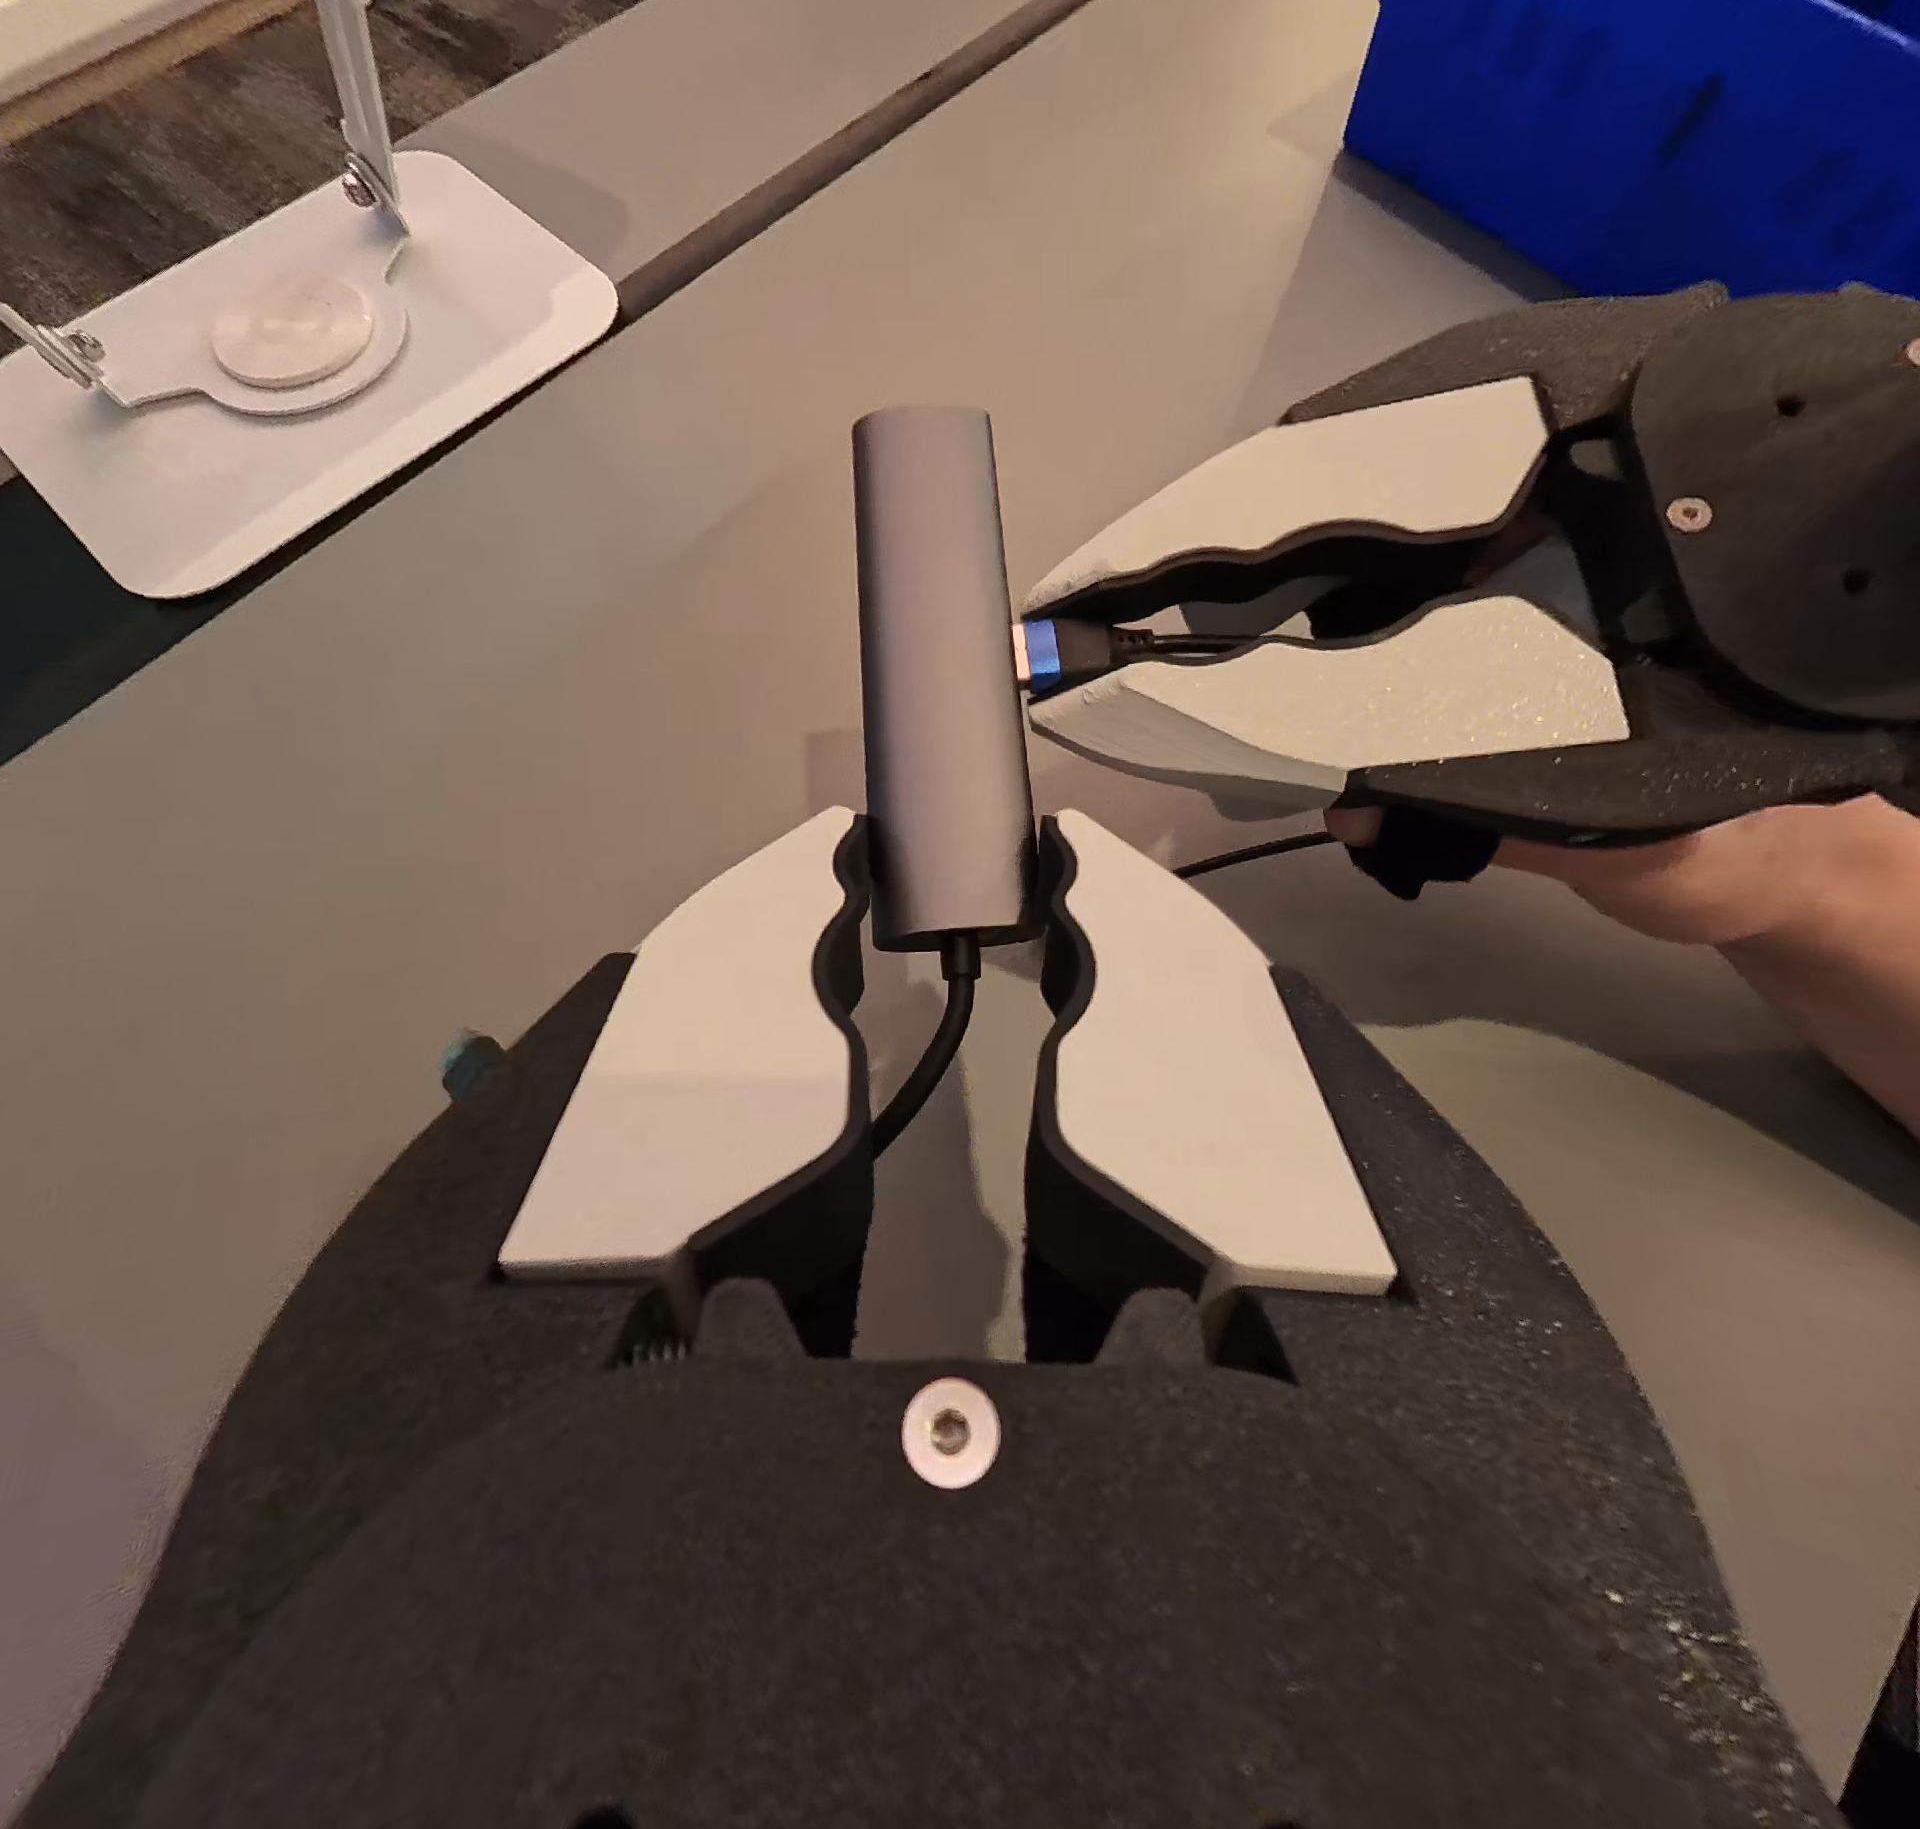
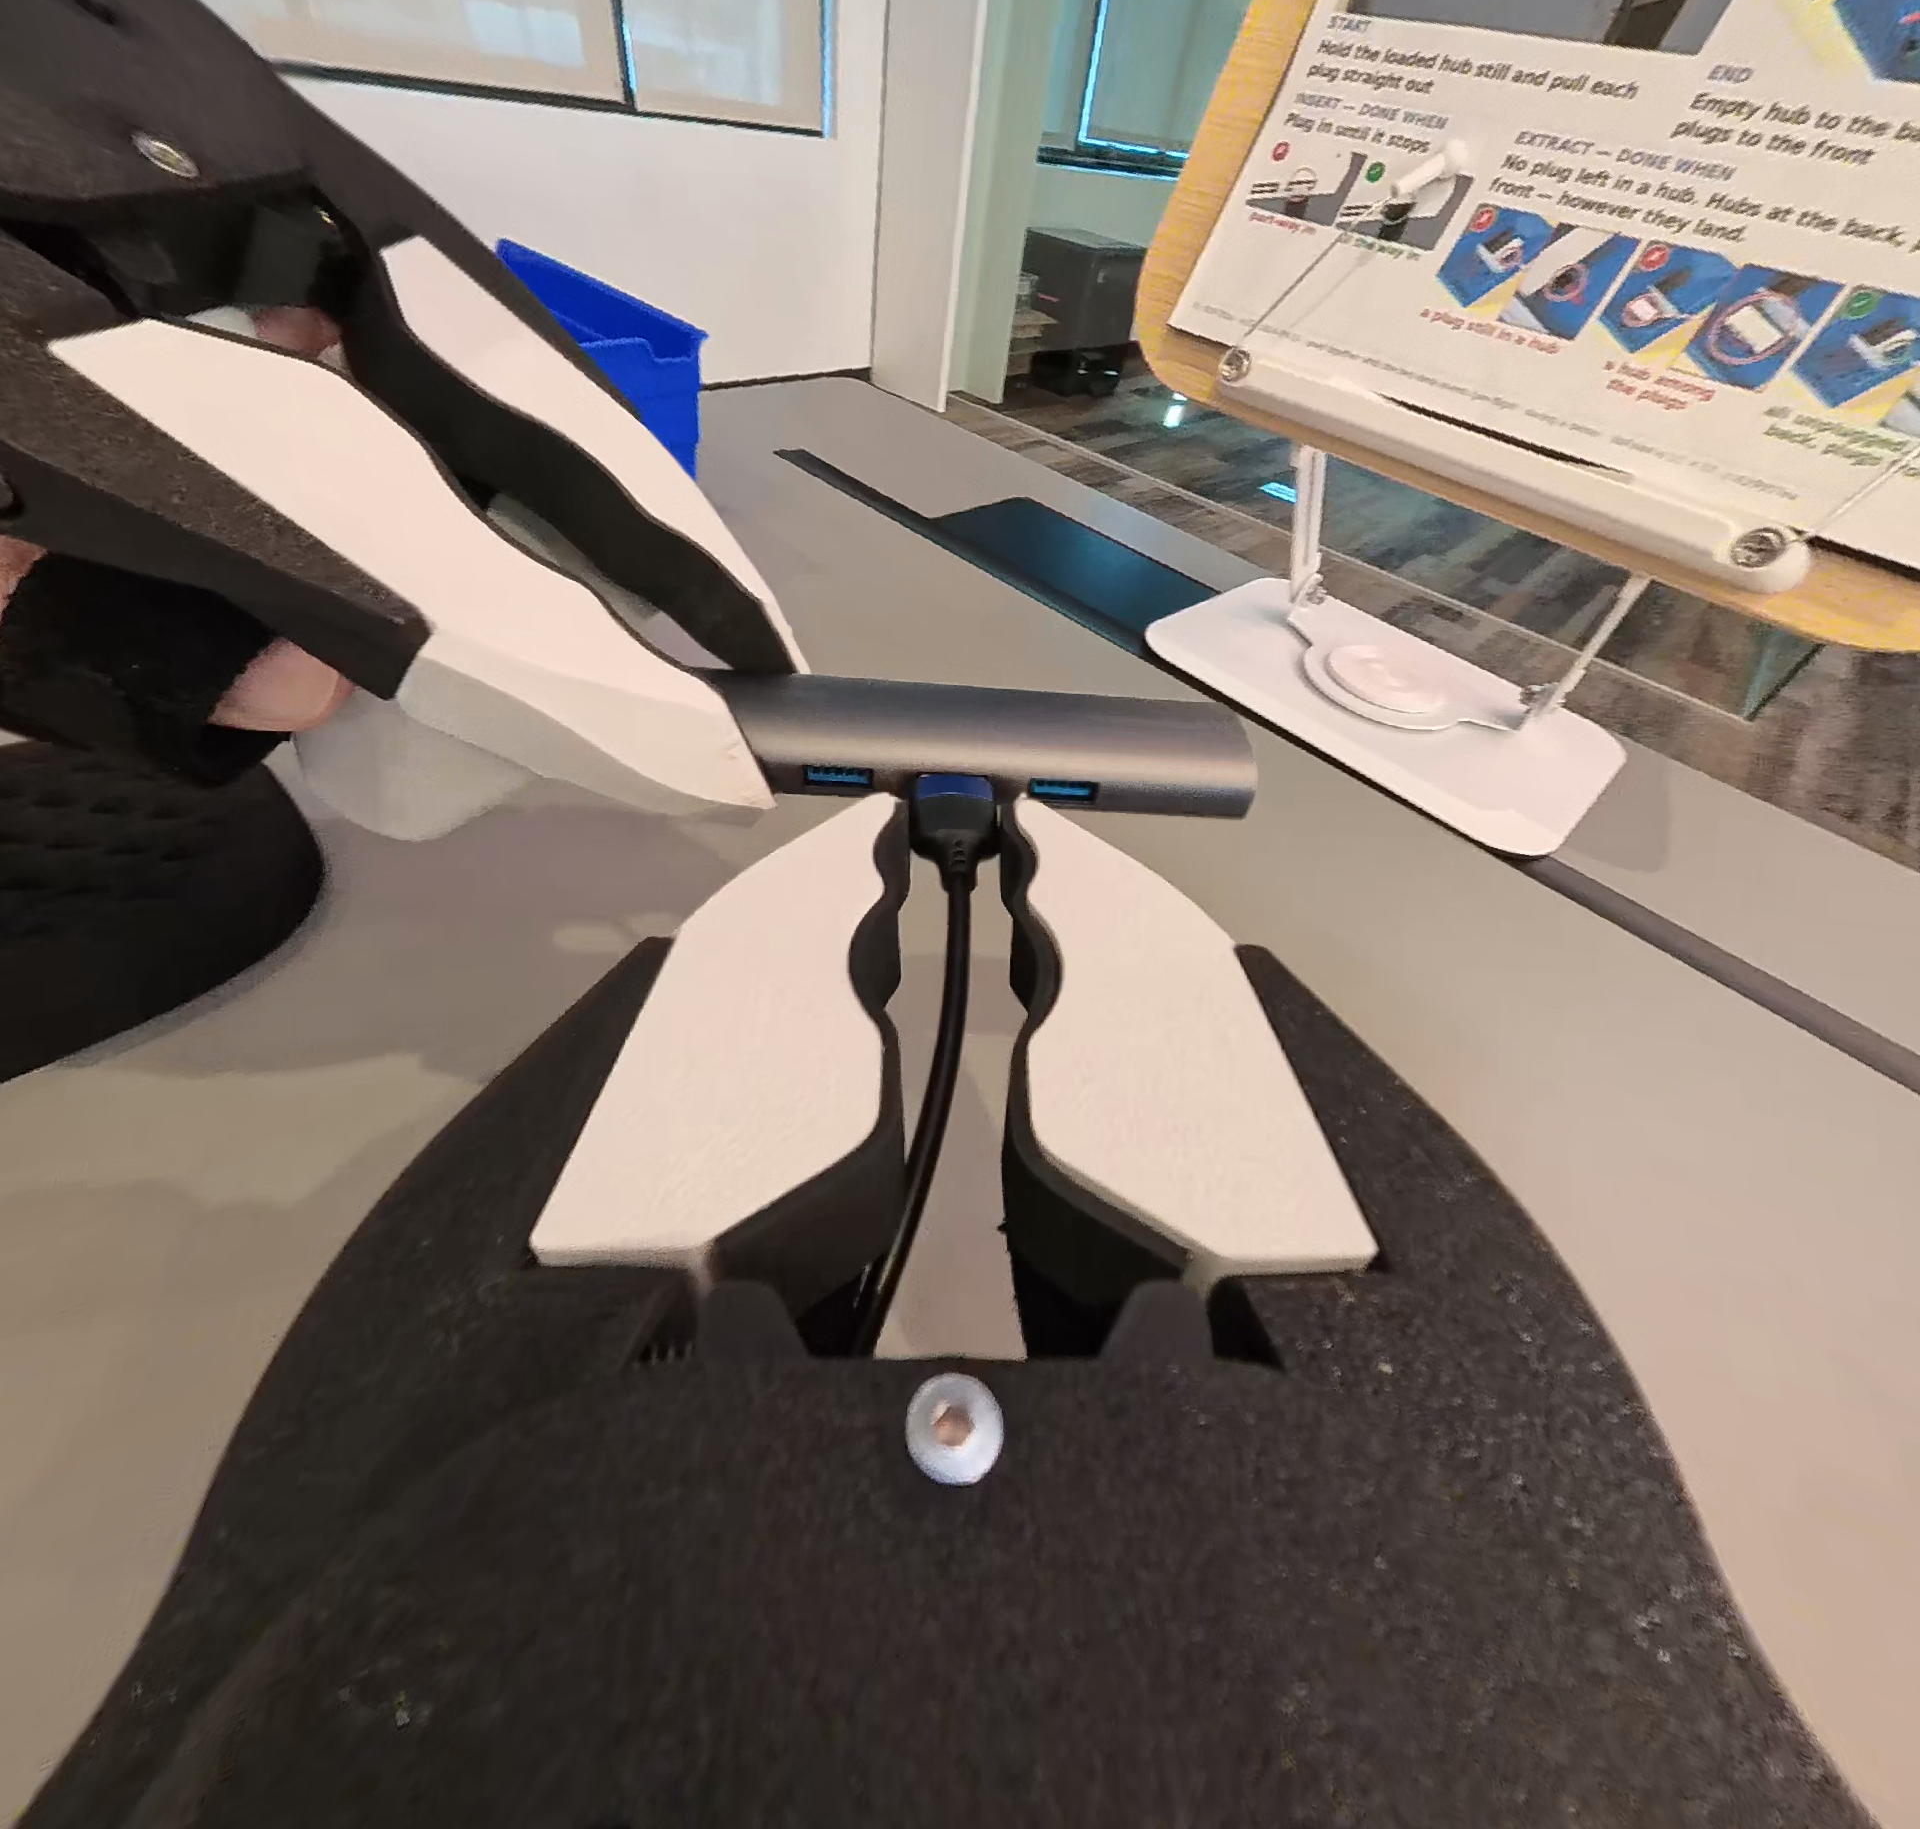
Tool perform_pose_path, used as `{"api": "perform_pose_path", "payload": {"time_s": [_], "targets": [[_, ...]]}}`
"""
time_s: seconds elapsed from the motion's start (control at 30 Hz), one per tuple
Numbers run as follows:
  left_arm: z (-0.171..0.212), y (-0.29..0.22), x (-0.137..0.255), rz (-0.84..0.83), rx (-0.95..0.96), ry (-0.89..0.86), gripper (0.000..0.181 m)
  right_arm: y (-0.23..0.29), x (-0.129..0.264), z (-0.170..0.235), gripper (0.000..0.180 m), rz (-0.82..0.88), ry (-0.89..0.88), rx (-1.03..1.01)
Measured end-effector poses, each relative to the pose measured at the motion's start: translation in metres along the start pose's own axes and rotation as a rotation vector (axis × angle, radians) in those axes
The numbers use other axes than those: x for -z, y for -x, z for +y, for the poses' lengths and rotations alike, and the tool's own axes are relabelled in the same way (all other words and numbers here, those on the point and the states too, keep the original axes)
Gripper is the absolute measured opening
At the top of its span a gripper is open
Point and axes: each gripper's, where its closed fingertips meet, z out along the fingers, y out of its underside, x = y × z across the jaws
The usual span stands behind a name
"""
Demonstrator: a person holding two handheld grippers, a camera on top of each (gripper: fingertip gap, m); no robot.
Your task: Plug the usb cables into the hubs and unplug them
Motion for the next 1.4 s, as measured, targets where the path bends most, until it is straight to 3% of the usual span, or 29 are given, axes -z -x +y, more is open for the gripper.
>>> {"api": "perform_pose_path", "payload": {"time_s": [0.5, 0.67, 0.83, 1.07, 1.4], "targets": [[-0.01, -0.001, 0.005, -0.05, -0.093, -0.096, 0.031, -0.001, 0.006, -0.008, 0.015, -0.008, -0.034, -0.014], [-0.025, -0.01, 0.007, 0.068, -0.043, -0.125, 0.039, 0.0, 0.011, -0.017, 0.015, 0.025, -0.077, 0.072], [-0.021, -0.01, 0.004, 0.16, -0.03, -0.037, 0.043, 0.001, 0.014, -0.021, 0.015, 0.03, -0.1, 0.094], [-0.019, -0.005, -0.005, 0.057, -0.09, 0.0, 0.033, 0.0, 0.012, -0.019, 0.015, 0.063, -0.082, 0.12], [-0.013, -0.003, -0.004, 0.049, -0.141, 0.012, 0.033, 0.005, 0.009, -0.016, 0.015, 0.037, -0.072, 0.106]]}}
